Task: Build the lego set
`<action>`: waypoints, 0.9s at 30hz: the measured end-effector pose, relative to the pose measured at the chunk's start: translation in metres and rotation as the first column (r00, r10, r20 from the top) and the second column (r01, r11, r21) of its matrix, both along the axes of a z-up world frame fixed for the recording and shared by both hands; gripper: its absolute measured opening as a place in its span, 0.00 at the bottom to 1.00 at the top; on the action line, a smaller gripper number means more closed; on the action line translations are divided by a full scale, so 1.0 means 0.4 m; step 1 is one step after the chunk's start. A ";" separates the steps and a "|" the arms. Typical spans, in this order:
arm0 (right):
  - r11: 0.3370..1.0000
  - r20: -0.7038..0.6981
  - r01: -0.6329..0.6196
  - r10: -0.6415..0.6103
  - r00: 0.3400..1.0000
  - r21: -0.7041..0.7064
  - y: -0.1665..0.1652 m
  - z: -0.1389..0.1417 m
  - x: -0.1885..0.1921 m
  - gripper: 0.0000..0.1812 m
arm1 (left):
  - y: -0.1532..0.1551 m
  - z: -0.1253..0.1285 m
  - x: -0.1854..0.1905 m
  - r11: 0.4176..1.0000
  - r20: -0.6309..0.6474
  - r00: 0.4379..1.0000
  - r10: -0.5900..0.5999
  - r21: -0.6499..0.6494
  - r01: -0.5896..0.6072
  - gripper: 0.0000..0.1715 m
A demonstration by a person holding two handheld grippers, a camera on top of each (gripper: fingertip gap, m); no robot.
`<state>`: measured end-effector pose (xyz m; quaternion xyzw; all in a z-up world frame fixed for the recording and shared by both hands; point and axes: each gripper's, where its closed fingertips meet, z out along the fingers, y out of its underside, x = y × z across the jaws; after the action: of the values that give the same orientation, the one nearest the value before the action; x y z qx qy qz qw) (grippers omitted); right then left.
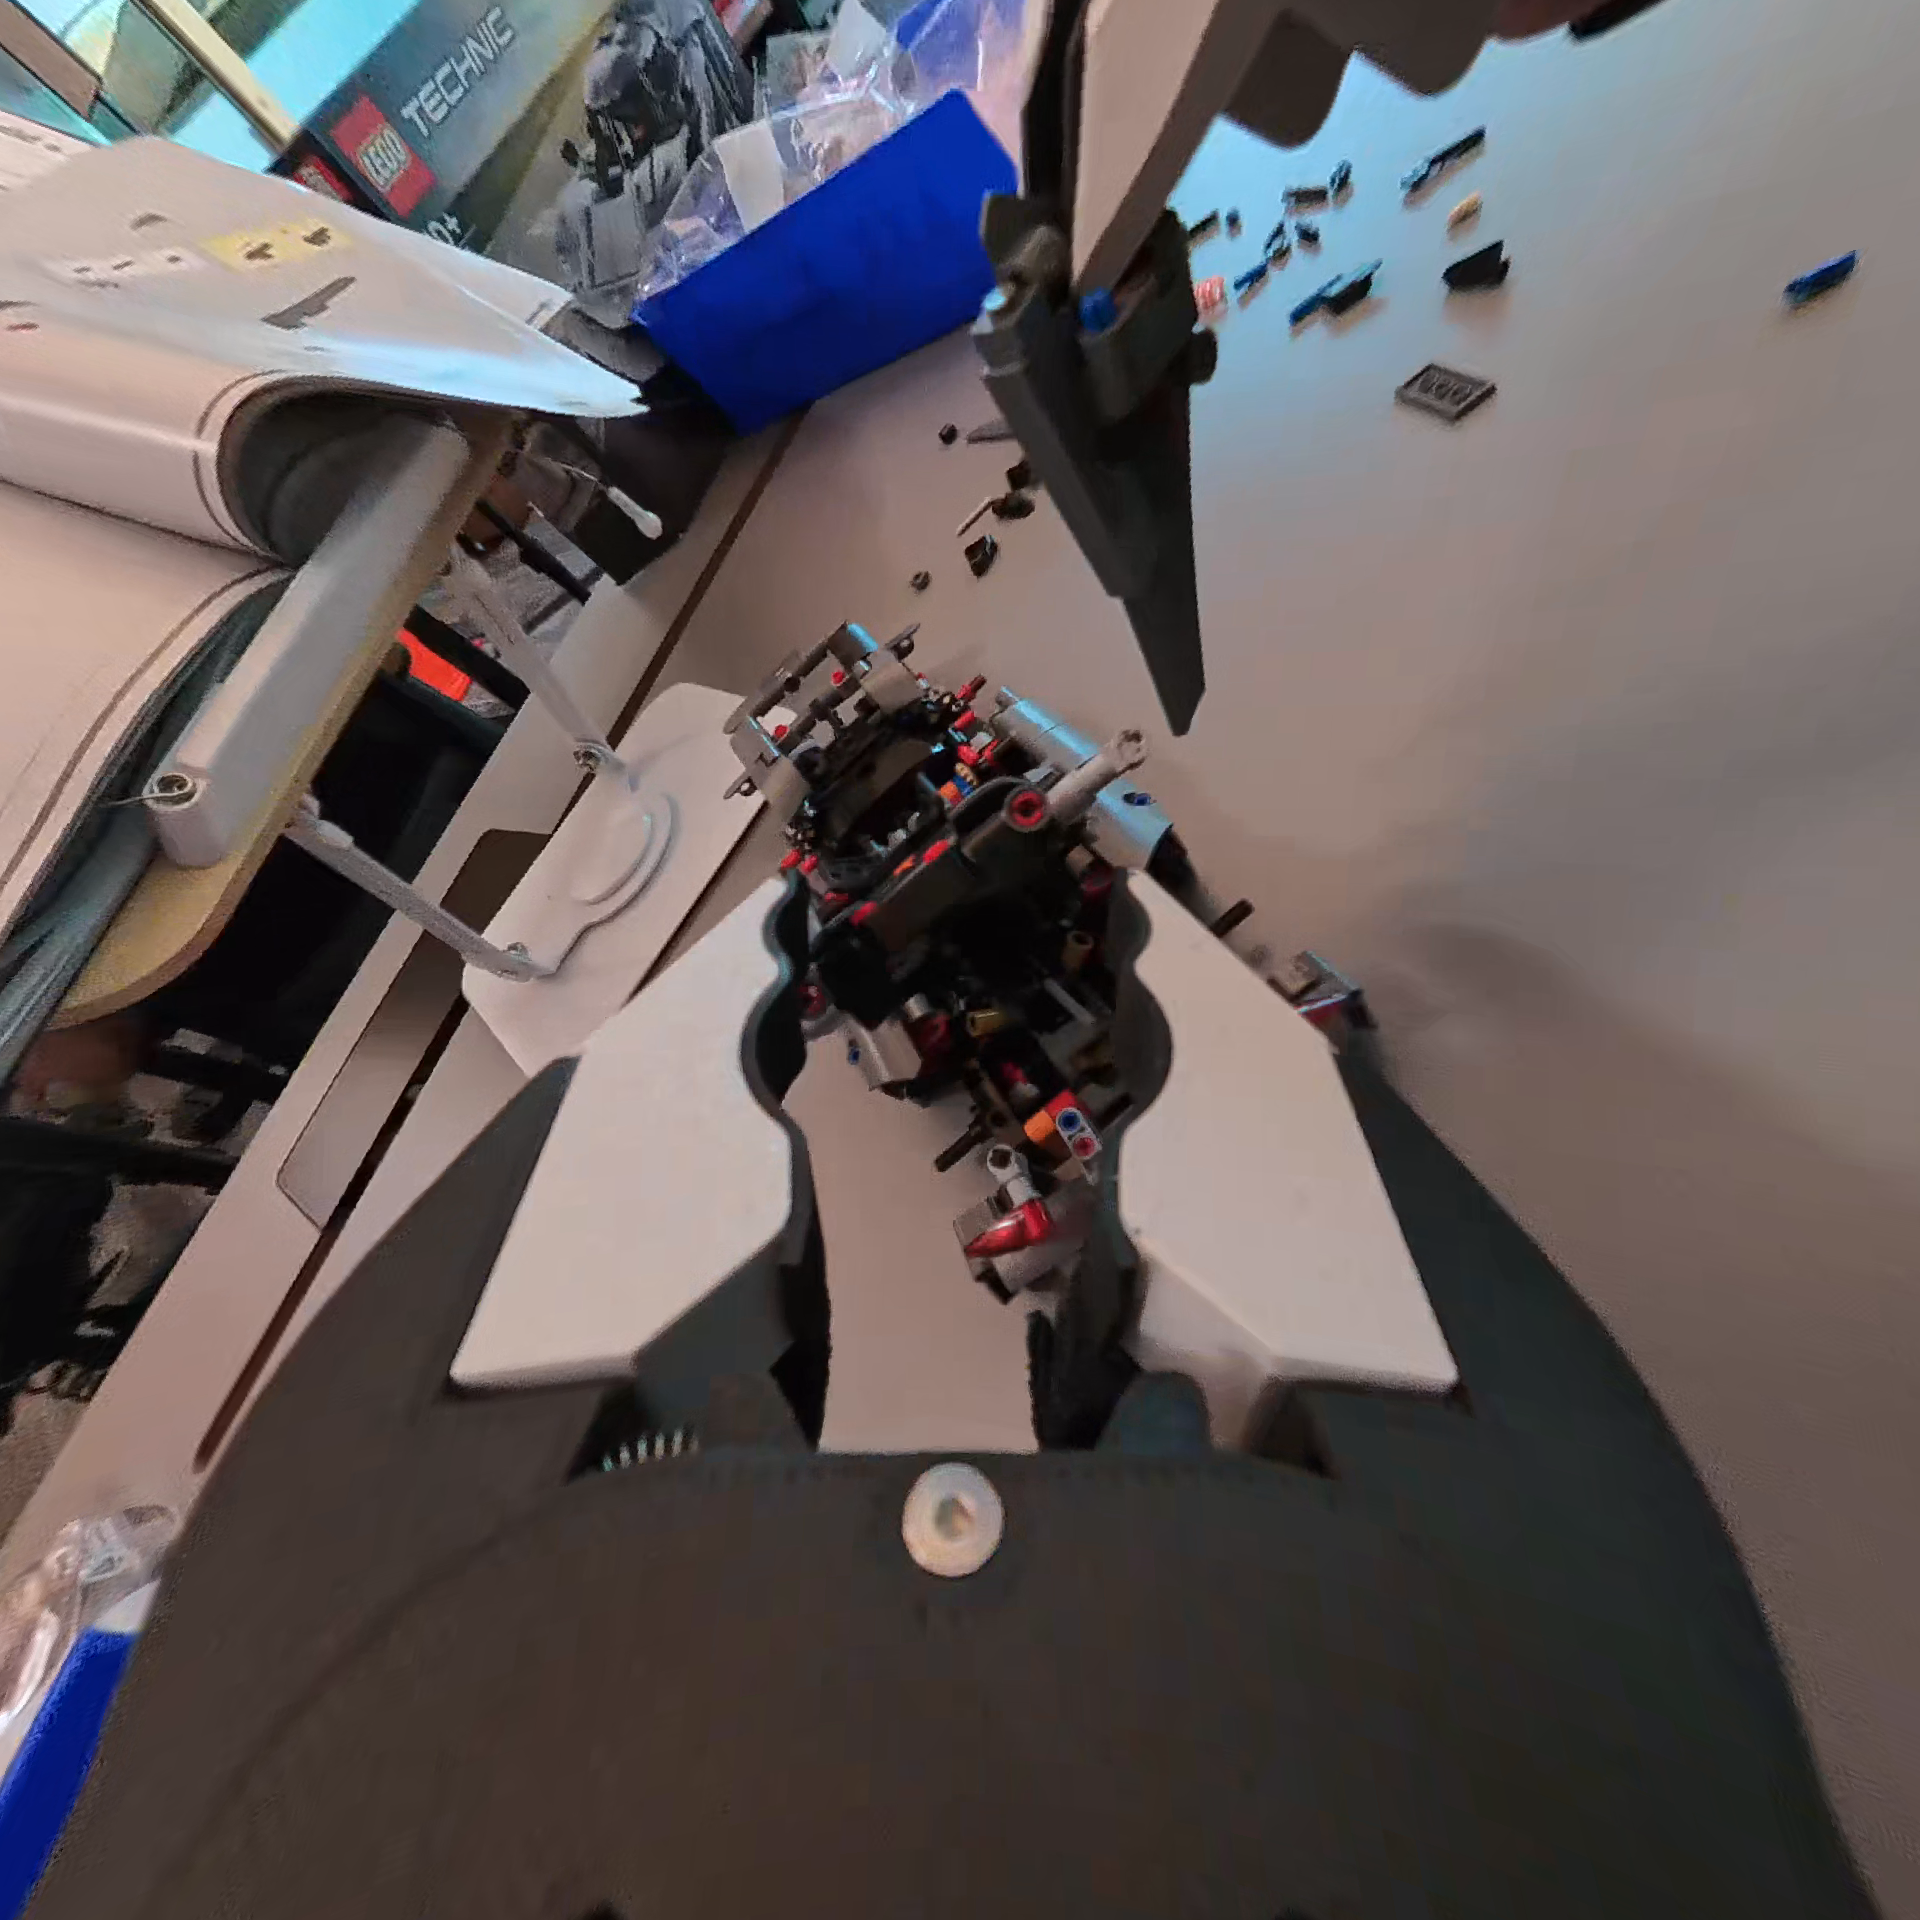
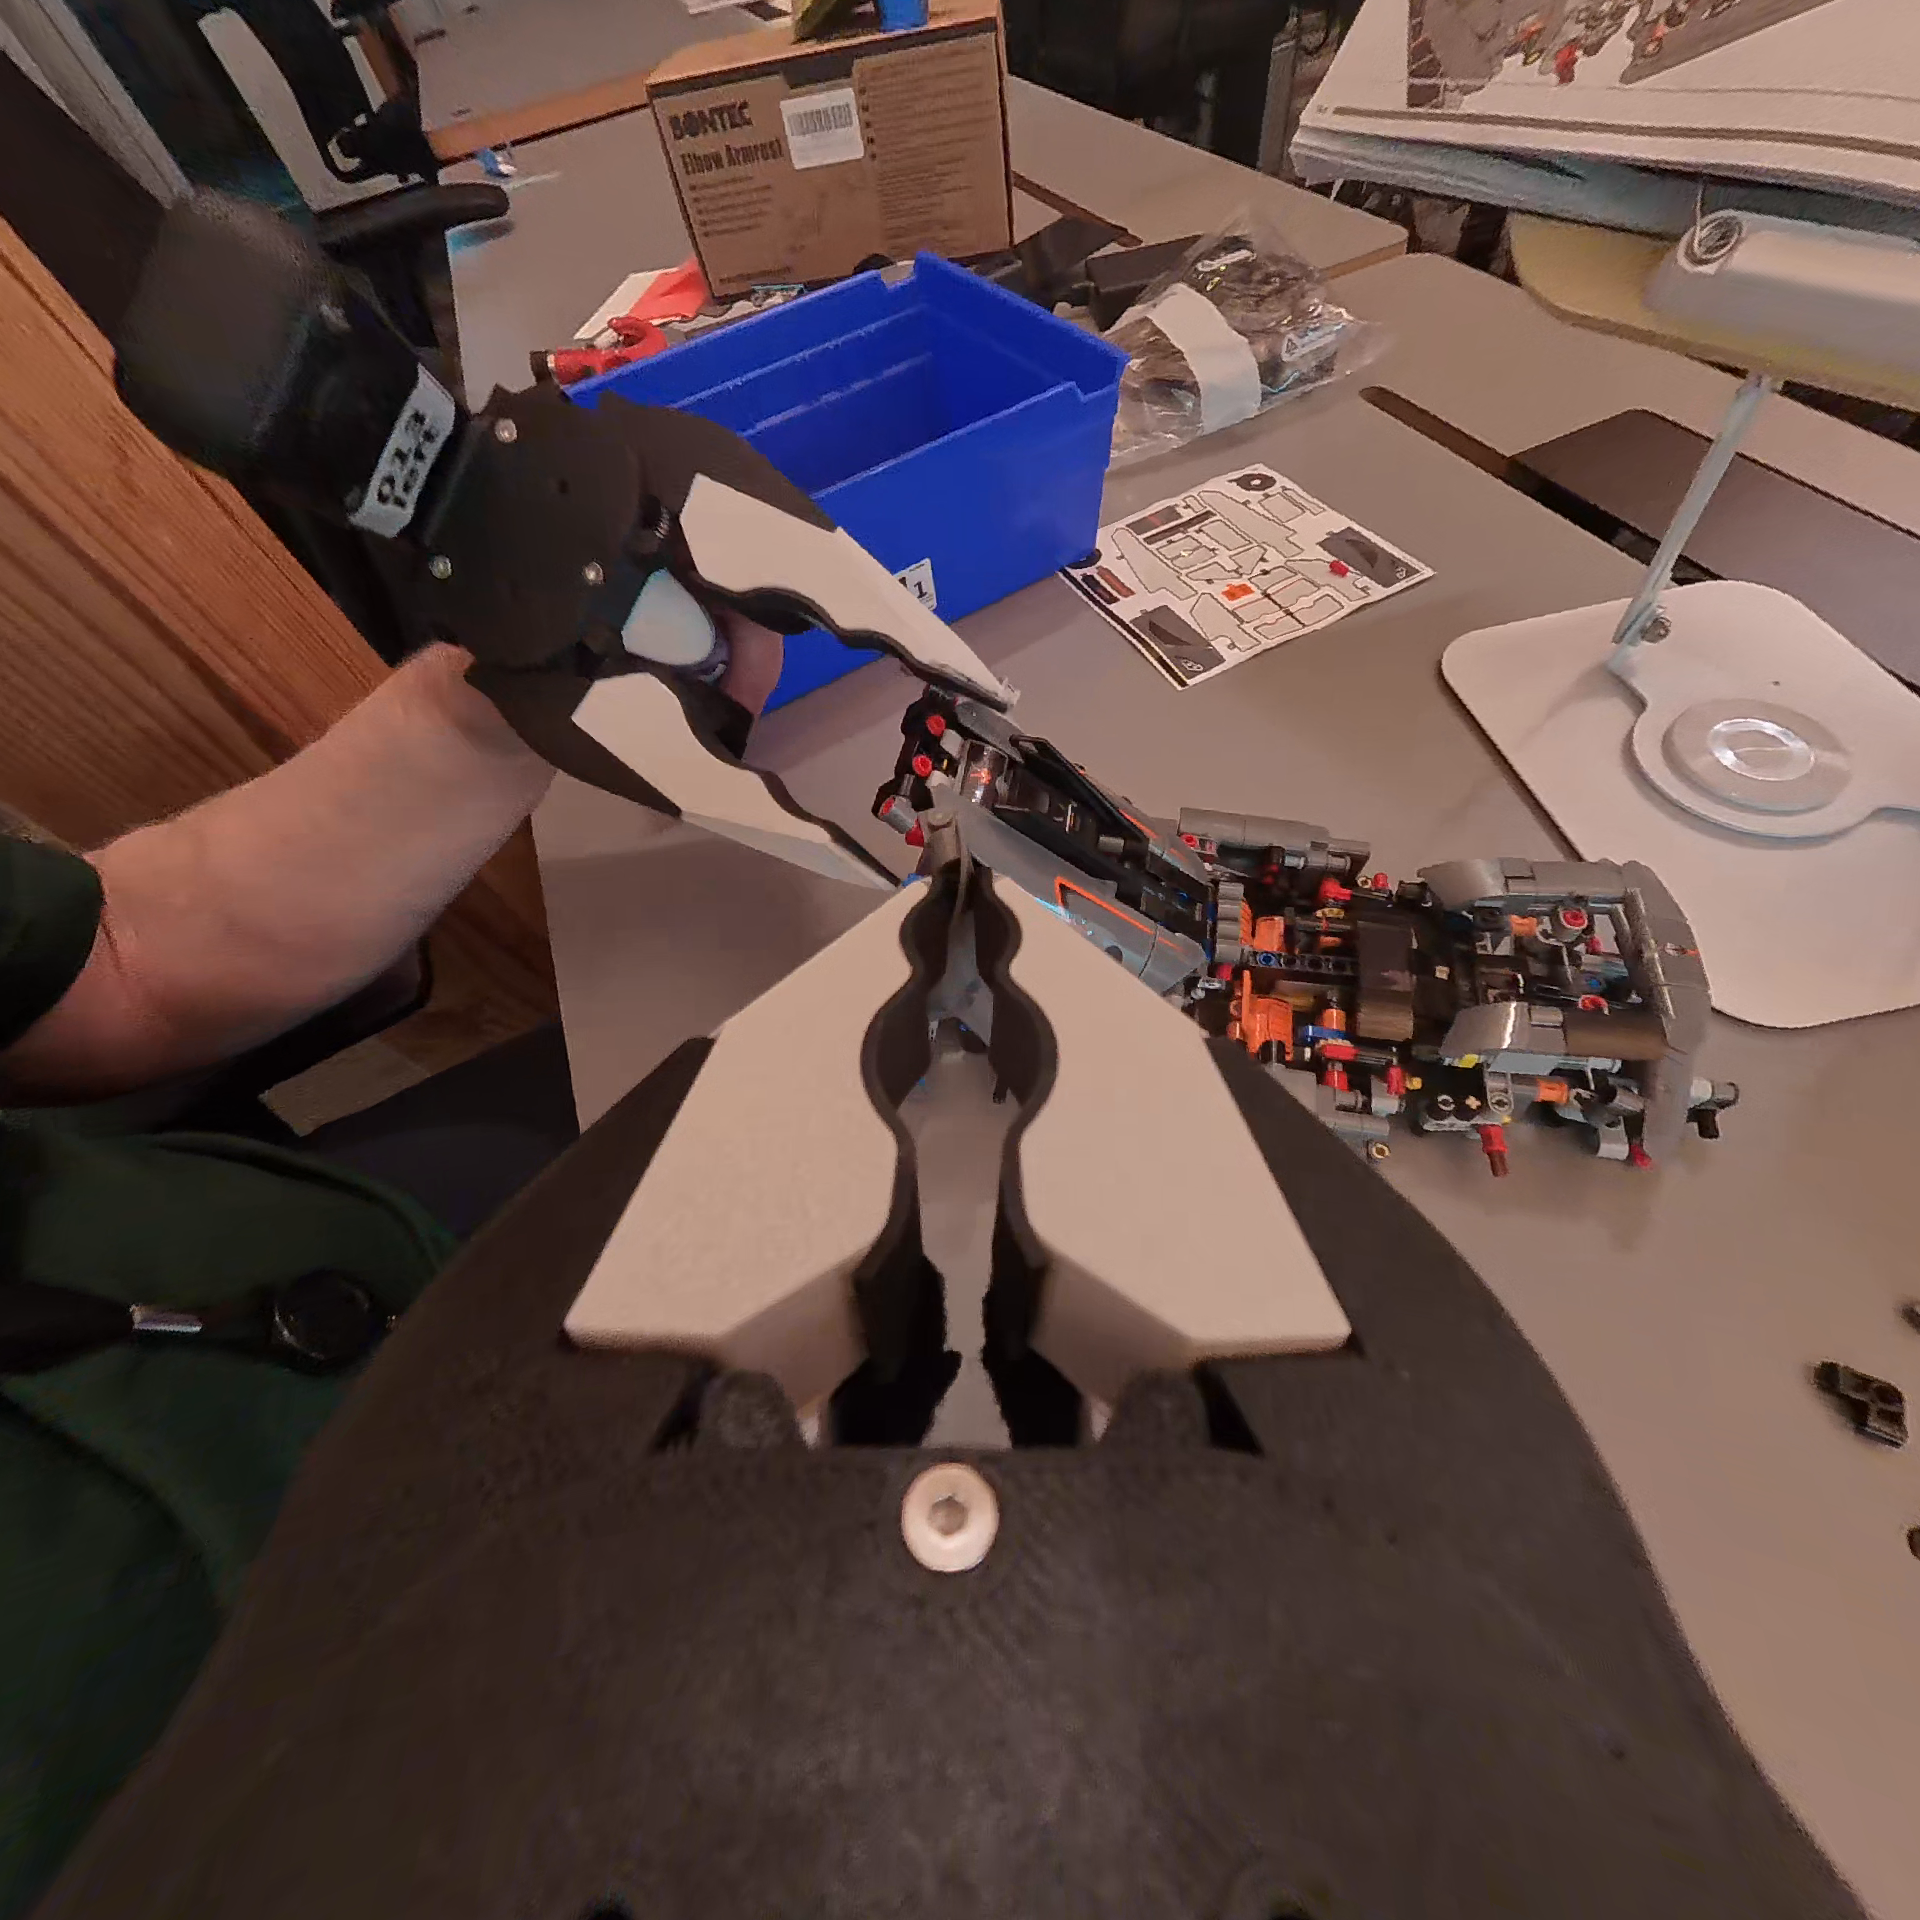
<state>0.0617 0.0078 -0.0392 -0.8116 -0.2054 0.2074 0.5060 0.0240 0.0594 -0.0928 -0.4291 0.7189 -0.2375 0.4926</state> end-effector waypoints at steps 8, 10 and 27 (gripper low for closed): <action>0.999 -0.026 0.048 -0.048 0.998 0.008 0.029 -0.027 -0.009 0.01 | -0.003 -0.005 0.047 0.994 0.026 1.000 -0.005 0.114 0.002 0.22; 0.998 -0.017 0.061 -0.060 0.998 0.010 0.033 -0.032 -0.007 0.01 | -0.006 -0.005 0.053 0.996 0.029 1.000 0.003 0.090 -0.006 0.21; 0.991 0.052 0.121 -0.124 0.991 0.058 0.002 -0.054 0.041 0.01 | -0.078 0.002 0.118 0.998 0.116 0.993 -0.001 0.063 -0.006 0.36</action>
<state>0.0781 0.0087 -0.0610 -0.8141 -0.1746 0.1476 0.5338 0.0713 0.0280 -0.0921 -0.3998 0.6956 -0.2387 0.5472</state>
